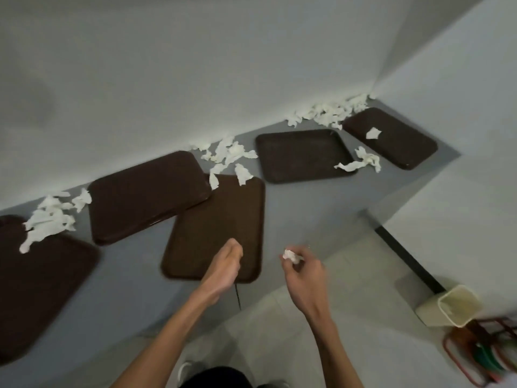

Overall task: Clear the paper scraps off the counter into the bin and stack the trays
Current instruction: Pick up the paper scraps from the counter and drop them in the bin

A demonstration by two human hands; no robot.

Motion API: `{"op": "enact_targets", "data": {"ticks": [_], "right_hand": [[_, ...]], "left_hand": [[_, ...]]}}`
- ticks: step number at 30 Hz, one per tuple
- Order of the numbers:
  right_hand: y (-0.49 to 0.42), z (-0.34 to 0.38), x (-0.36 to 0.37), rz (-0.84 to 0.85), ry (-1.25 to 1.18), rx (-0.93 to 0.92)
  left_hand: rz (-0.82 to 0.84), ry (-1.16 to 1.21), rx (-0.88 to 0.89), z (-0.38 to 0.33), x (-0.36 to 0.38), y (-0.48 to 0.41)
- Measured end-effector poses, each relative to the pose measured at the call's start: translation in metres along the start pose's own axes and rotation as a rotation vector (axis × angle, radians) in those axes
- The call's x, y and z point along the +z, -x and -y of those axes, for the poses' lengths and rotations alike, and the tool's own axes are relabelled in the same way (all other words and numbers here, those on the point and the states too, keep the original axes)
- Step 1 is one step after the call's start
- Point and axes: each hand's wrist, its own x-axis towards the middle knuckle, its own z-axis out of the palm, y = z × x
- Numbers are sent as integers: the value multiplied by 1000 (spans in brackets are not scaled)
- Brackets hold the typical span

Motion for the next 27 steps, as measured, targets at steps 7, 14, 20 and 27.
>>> {"op": "enact_targets", "data": {"ticks": [7, 14, 20, 27], "right_hand": [[-22, -80, -147, -133, -33, 58], [-41, -155, -257, -308, -21, 167], [-83, -238, -336, -422, 4, 299], [-141, -332, -438, -482, 49, 462]], "left_hand": [[172, -19, 72, -39, 181, -3], [395, -200, 116, -60, 331, -26], [450, -418, 158, -56, 470, -86], [629, -539, 21, -91, 645, -138]]}}
